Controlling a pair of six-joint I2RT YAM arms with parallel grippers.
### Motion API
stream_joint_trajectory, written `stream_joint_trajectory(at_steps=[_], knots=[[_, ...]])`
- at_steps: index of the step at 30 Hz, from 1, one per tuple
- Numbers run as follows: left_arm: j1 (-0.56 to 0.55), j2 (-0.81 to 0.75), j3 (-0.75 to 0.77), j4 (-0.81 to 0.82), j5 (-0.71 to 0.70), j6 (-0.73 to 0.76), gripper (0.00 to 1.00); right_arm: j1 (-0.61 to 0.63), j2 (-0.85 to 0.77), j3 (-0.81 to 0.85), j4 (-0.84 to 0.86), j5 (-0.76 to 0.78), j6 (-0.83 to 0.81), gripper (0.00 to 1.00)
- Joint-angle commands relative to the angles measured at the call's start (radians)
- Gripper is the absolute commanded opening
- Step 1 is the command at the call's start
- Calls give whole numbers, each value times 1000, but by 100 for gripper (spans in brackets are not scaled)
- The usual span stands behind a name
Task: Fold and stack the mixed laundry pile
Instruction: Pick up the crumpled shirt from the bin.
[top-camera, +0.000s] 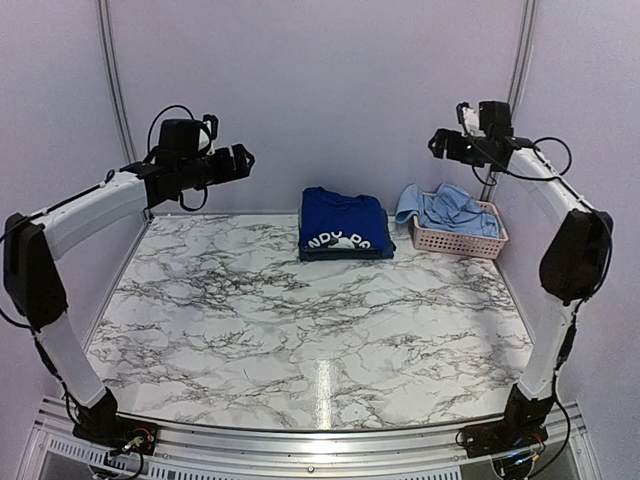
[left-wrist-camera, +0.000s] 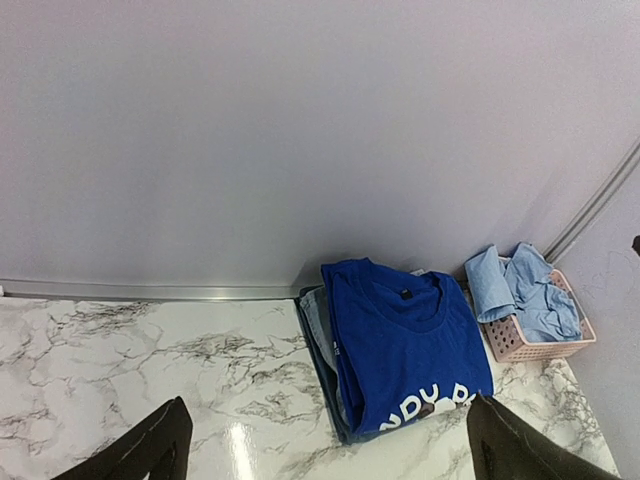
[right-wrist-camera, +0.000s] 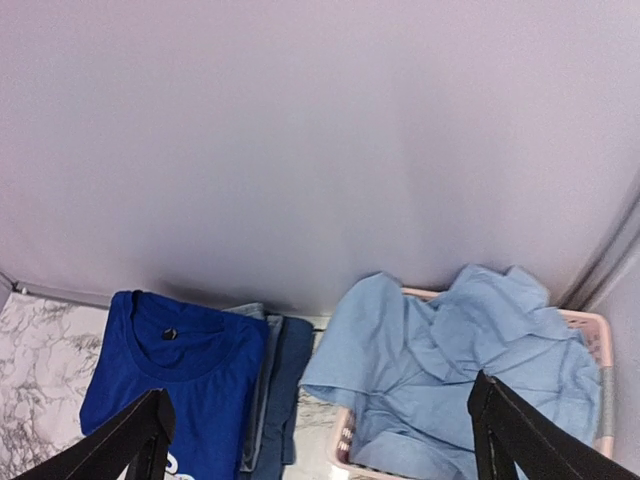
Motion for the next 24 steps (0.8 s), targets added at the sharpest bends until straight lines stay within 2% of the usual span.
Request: stream_joint_trajectory(at_steps=[1,6,12,21,24], knots=[[10,-149,-129,-102,10,36,99,-83,-77,-43,-101,-20,-38,99],[9,-290,-282,-116,-4,19,99,-167,-46,-34,-194,34,-60,99],[10,-399,-398,-144,-62,19,99,-191,126,78,-253,170,-68,99],[11,-462,-453,-214,-144,18,99,-194,443,328,-165,257,-22,99],[12,-451,-449,-230,-163,18,99,-194,519,354,-117,268,-3,99]])
